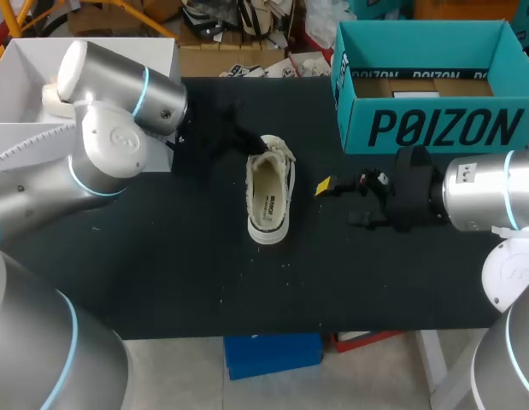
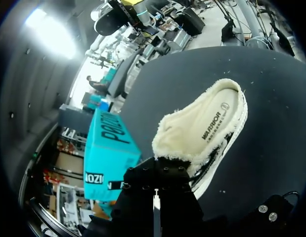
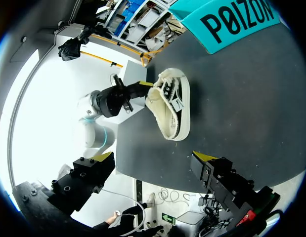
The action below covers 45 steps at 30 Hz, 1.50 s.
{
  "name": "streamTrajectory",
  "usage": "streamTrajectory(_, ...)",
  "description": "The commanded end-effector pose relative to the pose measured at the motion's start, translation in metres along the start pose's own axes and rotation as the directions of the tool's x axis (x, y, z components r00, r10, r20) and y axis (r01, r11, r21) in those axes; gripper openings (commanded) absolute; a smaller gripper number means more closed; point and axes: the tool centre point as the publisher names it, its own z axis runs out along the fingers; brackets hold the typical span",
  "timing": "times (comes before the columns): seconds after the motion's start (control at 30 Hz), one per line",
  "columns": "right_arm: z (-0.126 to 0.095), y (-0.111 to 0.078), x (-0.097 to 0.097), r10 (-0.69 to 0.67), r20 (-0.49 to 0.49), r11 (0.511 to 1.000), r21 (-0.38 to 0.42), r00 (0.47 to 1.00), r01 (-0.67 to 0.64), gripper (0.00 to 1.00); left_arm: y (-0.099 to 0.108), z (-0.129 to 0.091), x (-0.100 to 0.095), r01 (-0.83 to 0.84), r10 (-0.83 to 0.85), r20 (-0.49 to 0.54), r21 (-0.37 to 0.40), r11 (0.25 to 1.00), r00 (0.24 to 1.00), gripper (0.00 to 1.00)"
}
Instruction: Take the shoe out of the shoebox, open the shoe tongue, remove and reinsert the insole, then place the shoe into the shoebox
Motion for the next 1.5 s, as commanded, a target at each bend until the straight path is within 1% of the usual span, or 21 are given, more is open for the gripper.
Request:
streamTrajectory(0.03,0.0,0.0,0.0,0.0,0.001,1.0,0.001,1.0,0.0,1.0,-0.005,0.001,0.007,0.0,0.0,-0.015,0.002,1.0,1.0,0.0)
streamTrajectory(0.2,0.0,0.0,0.0,0.0,0.001,1.0,0.001,1.0,0.0,1.0,-0.016,0.002,0.017,-0.013,0.014,-0.054,0.017,1.0,0.998,0.0)
streamTrajectory(0.4,0.0,0.0,0.0,0.0,0.001,1.0,0.001,1.0,0.0,1.0,-0.025,0.009,0.029,-0.025,0.029,-0.111,0.038,0.999,0.993,0.0)
streamTrajectory(0.57,0.0,0.0,0.0,0.0,0.001,1.0,0.001,1.0,0.0,1.0,-0.033,0.012,0.032,-0.051,0.057,-0.149,0.041,0.998,0.987,0.0)
streamTrajectory(0.7,0.0,0.0,0.0,0.0,0.001,1.0,0.001,1.0,0.0,1.0,-0.032,0.01,0.024,-0.07,0.075,-0.146,0.036,0.997,0.987,0.0)
streamTrajectory(0.83,0.0,0.0,0.0,0.0,0.001,1.0,0.001,1.0,0.0,1.0,-0.032,-0.002,0.01,-0.103,0.106,-0.127,0.031,0.994,0.986,0.0)
streamTrajectory(0.93,0.0,0.0,0.0,0.0,0.001,1.0,0.001,1.0,0.0,1.0,-0.034,-0.017,0.001,-0.122,0.124,-0.11,0.026,0.992,0.986,0.0)
streamTrajectory(1.03,0.0,0.0,0.0,0.0,0.001,1.0,0.001,1.0,0.0,1.0,-0.036,-0.032,-0.004,-0.141,0.143,-0.114,0.025,0.99,0.983,0.0)
streamTrajectory(1.13,0.0,0.0,0.0,0.0,0.001,1.0,0.001,1.0,0.0,1.0,-0.038,-0.045,-0.003,-0.157,0.162,-0.173,0.046,0.987,0.971,0.0)
streamTrajectory(1.27,0.0,0.0,0.0,0.0,0.001,1.0,0.001,1.0,0.0,1.0,-0.041,-0.064,0.005,-0.148,0.161,-0.276,0.066,0.987,0.948,0.0)
streamTrajectory(1.3,0.0,0.0,0.0,0.0,0.001,1.0,0.001,1.0,0.0,1.0,-0.042,-0.069,0.007,-0.134,0.146,-0.285,0.062,0.989,0.947,0.0)
streamTrajectory(1.37,0.0,0.0,0.0,0.0,0.001,1.0,0.001,1.0,0.0,1.0,-0.041,-0.079,0.012,-0.108,0.117,-0.313,0.047,0.993,0.942,0.13)
streamTrajectory(1.4,0.0,0.0,0.0,0.0,0.001,1.0,0.001,1.0,0.0,1.0,-0.042,-0.085,0.014,-0.086,0.092,-0.308,0.033,0.996,0.947,0.22)
streamTrajectory(1.43,0.0,0.0,0.0,0.0,0.001,1.0,0.001,1.0,0.0,1.0,-0.042,-0.09,0.016,-0.066,0.071,-0.316,0.027,0.997,0.946,0.36)
streamTrajectory(1.47,0.0,0.0,0.0,0.0,0.001,1.0,0.001,1.0,0.0,1.0,-0.043,-0.095,0.019,-0.049,0.054,-0.343,0.023,0.999,0.938,0.64)
streamTrajectory(1.5,0.0,0.0,0.0,0.0,0.001,1.0,0.001,1.0,0.0,1.0,-0.045,-0.1,0.022,-0.042,0.046,-0.367,0.019,0.999,0.929,1.0)
